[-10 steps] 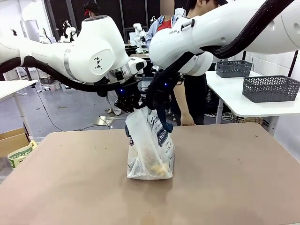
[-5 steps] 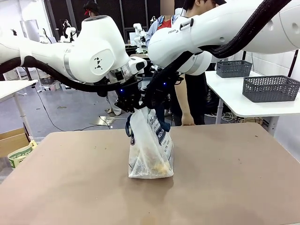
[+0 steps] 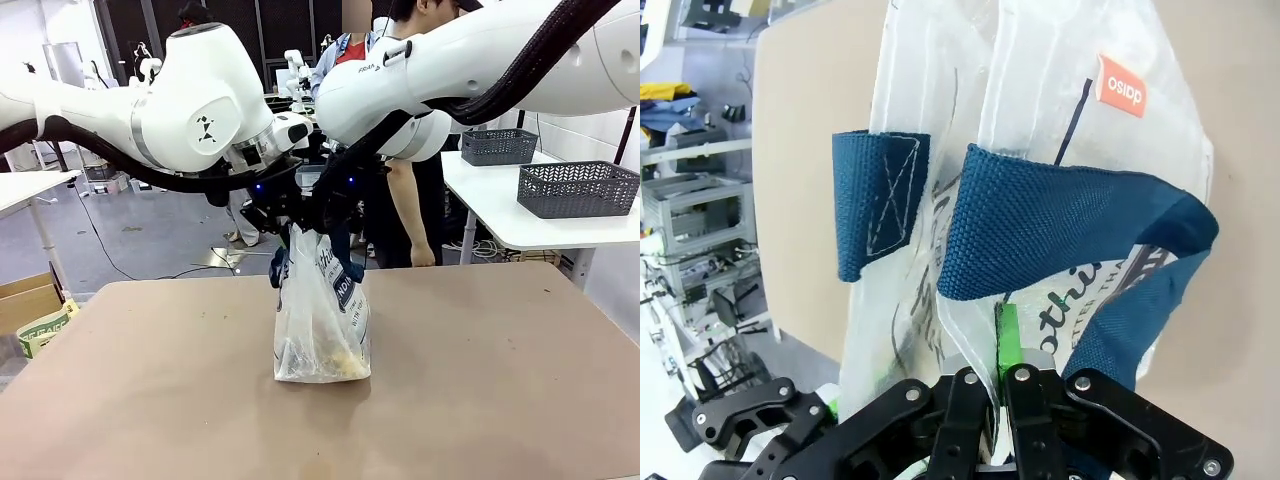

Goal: Transfer purchased items from the store into the shopping bag.
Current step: Move the Reusable shopping bag to the right side of the table.

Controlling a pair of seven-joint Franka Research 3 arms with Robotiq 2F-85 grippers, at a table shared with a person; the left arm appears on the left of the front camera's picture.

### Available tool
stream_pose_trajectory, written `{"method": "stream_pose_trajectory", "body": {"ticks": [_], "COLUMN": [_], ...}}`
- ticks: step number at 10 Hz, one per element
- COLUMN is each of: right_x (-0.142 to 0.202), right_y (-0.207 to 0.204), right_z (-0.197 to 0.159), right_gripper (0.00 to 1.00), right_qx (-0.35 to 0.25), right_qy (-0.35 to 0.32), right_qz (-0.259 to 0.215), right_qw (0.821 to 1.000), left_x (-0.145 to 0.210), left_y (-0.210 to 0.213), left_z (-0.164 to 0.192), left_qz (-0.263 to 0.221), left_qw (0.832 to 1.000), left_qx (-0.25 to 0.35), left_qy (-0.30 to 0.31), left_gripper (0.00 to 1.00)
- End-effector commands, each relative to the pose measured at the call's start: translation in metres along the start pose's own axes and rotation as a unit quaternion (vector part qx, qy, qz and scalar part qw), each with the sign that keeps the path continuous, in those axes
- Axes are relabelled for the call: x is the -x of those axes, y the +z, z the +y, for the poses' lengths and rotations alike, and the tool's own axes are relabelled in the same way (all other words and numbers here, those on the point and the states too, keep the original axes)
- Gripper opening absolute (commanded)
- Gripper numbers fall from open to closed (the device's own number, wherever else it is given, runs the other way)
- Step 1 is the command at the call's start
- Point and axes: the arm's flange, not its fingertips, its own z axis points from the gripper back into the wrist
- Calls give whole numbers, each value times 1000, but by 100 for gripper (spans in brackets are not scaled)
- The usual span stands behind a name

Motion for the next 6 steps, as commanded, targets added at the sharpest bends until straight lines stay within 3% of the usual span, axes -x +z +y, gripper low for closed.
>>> {"method": "stream_pose_trajectory", "body": {"ticks": [1, 6], "right_x": [-8, -10], "right_y": [0, 0], "right_z": [4, 2], "right_gripper": [0, 0], "right_qx": [2, 4], "right_qy": [-10, -15], "right_qz": [-1, 0], "right_qw": [1000, 1000], "left_x": [11, 19], "left_y": [4, 14], "left_z": [6, 0], "left_qz": [5, -2], "left_qw": [1000, 999], "left_qx": [16, 43], "left_qy": [-7, -24], "left_gripper": [100, 100]}}
